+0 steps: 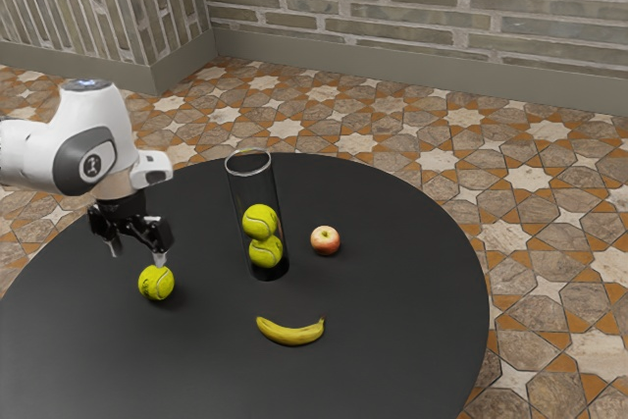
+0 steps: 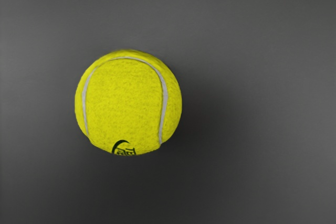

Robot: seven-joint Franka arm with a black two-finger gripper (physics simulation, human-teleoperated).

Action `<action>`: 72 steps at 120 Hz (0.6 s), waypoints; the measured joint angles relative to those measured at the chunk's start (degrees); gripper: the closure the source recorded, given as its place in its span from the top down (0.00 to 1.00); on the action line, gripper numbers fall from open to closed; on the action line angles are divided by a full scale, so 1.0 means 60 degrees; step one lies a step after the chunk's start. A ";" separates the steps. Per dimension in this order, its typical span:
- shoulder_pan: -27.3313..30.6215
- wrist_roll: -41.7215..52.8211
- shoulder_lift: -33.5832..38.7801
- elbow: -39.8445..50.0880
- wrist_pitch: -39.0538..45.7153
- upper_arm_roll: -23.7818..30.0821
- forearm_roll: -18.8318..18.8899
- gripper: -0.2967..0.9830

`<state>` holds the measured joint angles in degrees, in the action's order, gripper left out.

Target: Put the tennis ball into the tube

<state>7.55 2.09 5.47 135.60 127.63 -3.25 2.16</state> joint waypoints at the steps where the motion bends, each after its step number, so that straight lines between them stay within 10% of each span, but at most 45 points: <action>1: 0.0017 0.0038 -0.0043 0.0001 0.0053 0.0002 -0.0020 0.77; 72: 0.0555 0.1731 -0.2326 -0.0837 0.1432 0.0014 -0.0857 0.77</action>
<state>10.88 12.47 -8.48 130.58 136.22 -3.16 -2.98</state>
